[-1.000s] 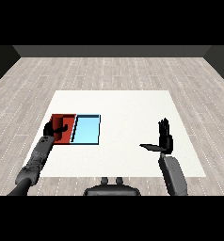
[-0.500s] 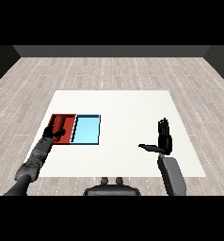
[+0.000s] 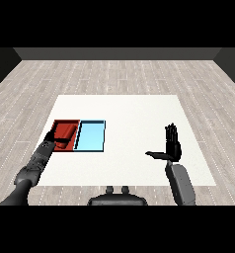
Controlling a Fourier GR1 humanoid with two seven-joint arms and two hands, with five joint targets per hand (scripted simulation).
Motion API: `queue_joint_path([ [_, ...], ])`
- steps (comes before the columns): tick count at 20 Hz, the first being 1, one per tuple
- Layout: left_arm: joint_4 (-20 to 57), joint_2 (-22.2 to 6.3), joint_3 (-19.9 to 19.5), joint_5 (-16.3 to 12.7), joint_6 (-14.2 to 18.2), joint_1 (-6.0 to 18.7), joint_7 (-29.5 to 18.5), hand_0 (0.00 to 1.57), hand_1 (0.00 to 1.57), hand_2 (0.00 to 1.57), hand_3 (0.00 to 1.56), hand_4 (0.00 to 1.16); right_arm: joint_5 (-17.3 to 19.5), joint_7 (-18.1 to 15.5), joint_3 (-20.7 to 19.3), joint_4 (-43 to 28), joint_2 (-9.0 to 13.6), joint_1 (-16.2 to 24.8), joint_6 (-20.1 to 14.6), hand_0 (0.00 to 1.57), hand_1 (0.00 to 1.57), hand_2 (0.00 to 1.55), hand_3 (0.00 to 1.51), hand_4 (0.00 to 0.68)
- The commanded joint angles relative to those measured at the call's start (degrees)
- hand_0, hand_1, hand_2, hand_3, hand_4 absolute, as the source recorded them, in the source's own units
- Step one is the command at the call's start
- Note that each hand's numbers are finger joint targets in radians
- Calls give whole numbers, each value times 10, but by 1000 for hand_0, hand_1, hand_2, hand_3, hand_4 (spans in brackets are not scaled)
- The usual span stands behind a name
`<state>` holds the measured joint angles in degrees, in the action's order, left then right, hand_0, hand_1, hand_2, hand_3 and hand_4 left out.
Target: Pick the red can and put it in the red box
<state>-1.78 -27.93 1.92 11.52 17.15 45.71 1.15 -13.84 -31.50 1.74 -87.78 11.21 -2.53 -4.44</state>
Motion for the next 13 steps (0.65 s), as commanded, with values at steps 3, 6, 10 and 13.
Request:
queue_joint_path([
  [3,-62,6,-75,-73,80,-25,-107,0,0,0,0,0,-9,-12,-13,-14,8,5,12,0,0,0,0,0],
  [6,-126,4,-152,-151,38,-38,-221,0,0,0,0,0,-12,3,-6,-24,9,13,17,0,0,0,0,0],
  [10,-228,44,-188,-200,-16,-19,-344,0,0,0,0,0,-17,4,1,-32,5,17,25,0,0,0,0,0],
  [13,-291,76,-188,-220,-55,-55,-405,0,0,0,0,0,-9,-9,15,-37,-2,28,31,0,0,0,0,0],
])
